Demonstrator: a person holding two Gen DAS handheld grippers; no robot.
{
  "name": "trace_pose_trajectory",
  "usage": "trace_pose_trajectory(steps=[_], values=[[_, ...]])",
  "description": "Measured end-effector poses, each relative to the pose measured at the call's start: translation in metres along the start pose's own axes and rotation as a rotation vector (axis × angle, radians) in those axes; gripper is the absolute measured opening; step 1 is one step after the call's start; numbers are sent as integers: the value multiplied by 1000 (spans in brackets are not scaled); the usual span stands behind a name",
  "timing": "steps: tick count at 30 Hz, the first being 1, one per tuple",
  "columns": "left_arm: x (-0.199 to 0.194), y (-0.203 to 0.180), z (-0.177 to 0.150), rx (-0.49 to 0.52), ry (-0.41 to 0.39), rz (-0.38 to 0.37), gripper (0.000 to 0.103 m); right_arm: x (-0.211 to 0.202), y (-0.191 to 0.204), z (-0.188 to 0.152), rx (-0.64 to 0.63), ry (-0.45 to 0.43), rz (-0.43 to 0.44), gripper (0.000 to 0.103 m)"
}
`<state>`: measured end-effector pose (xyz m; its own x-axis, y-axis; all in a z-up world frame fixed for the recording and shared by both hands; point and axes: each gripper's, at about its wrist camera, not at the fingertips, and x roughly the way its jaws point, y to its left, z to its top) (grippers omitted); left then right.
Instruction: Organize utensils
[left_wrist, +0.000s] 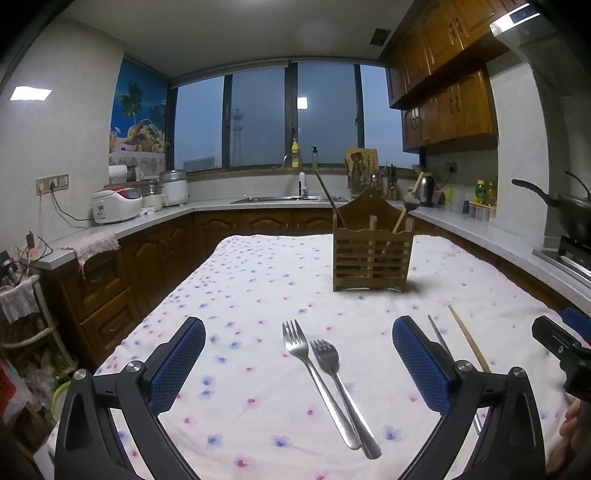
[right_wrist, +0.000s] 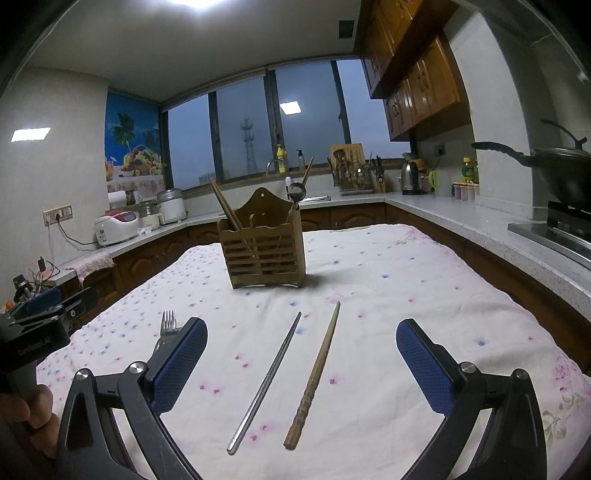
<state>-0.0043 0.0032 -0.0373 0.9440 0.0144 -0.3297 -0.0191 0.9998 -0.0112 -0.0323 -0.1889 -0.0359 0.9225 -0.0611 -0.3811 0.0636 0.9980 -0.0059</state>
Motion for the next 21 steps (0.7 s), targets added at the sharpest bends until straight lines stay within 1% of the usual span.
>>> trace_pose_trajectory(steps=[21], values=[[-2,-3,2,-4,0,-11,102,-1,0,1,2,0,1,103]])
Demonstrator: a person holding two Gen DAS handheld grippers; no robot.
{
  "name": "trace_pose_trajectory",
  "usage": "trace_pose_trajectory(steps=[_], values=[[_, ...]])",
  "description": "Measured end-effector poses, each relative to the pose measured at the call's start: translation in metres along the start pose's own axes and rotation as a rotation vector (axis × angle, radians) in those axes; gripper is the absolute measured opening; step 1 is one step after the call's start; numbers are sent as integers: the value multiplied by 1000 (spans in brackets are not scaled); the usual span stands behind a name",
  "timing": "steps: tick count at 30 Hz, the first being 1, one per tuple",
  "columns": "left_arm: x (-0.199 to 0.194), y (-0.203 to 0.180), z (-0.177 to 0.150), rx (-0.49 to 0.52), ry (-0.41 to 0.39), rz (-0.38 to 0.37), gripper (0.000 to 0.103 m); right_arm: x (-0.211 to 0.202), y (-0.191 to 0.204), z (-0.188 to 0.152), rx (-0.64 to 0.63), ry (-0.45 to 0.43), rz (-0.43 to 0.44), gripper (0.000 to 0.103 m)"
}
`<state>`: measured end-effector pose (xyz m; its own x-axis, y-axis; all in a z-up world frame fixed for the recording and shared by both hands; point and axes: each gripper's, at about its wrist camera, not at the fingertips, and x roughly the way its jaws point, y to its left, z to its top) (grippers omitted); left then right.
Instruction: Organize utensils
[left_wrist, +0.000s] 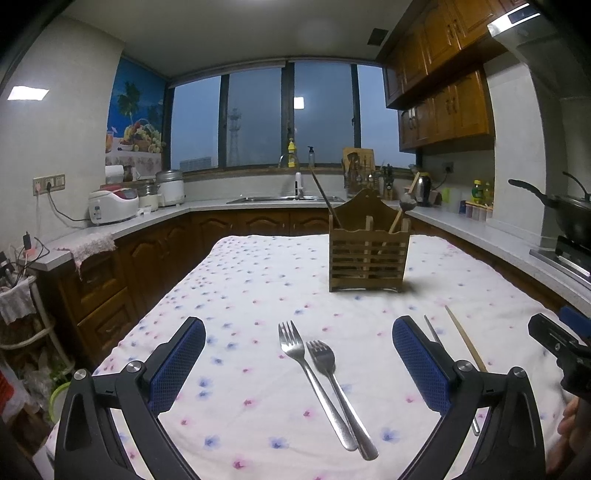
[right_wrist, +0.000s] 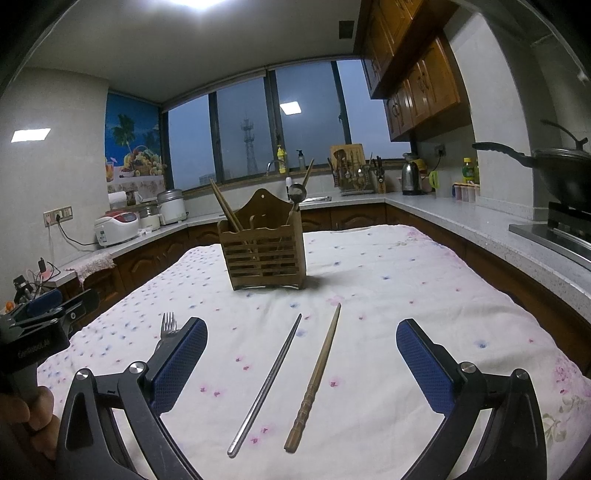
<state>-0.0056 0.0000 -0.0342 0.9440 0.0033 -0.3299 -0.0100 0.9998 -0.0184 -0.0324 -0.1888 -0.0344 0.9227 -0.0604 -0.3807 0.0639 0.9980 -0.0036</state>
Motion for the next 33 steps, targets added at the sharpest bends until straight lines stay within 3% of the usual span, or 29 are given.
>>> trace_pose_trajectory(steps=[33], values=[[-1,-1,2,0,4,-11,102,0,2,5,8,3,-4,103]])
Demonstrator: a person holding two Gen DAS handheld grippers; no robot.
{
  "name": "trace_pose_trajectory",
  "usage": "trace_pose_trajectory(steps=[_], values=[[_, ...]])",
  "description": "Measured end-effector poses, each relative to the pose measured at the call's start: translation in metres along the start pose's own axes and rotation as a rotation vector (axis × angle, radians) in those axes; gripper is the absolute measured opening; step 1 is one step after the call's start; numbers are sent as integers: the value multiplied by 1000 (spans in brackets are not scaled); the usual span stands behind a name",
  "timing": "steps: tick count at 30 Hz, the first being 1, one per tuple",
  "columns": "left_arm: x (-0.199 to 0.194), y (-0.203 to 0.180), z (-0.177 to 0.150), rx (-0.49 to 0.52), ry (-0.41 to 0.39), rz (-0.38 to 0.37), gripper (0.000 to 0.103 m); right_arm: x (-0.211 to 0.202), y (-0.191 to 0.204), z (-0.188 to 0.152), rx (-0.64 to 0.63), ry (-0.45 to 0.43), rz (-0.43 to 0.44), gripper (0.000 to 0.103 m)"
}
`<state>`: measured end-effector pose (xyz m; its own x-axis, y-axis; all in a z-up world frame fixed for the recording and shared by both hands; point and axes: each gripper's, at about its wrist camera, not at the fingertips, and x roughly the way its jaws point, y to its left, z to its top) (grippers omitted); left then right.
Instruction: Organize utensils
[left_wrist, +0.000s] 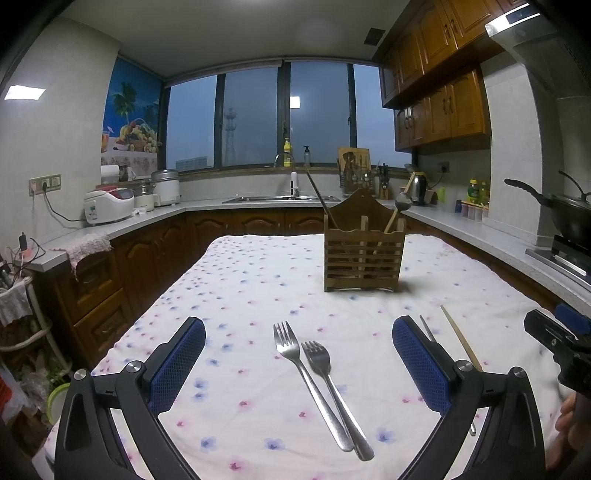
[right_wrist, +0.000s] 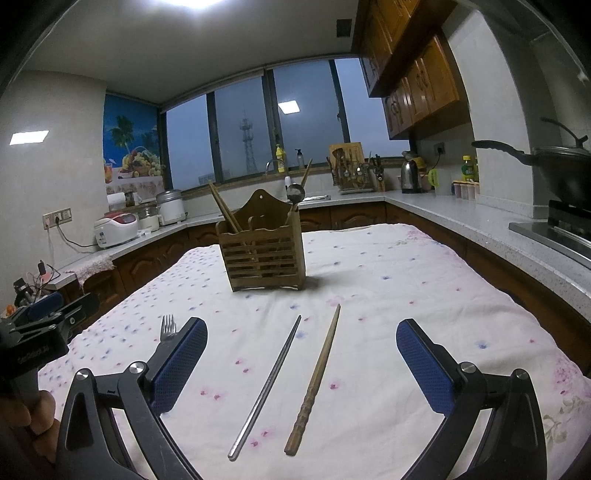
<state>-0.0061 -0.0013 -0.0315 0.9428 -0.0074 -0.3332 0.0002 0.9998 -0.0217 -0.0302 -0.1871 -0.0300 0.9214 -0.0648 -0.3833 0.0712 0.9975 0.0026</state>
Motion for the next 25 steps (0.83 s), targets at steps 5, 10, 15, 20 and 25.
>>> trace_pose_trajectory(steps=[5,10,15,20,25], values=[[3,0,1,-6,8,-7,102,2,1,2,5,5,-12,103],[4,1,5,-20,7,-12,102,7,0,4,8,20,-24,103],[5,1,6,-19,9,-13,102,12,-5,9,27,28,-30,103],[6,0,7,-20,15,-19,102,14,-5,10,26,31,-31,103],[8,-1,8,-19,14,-26,102,17,-7,10,29,38,-31,103]])
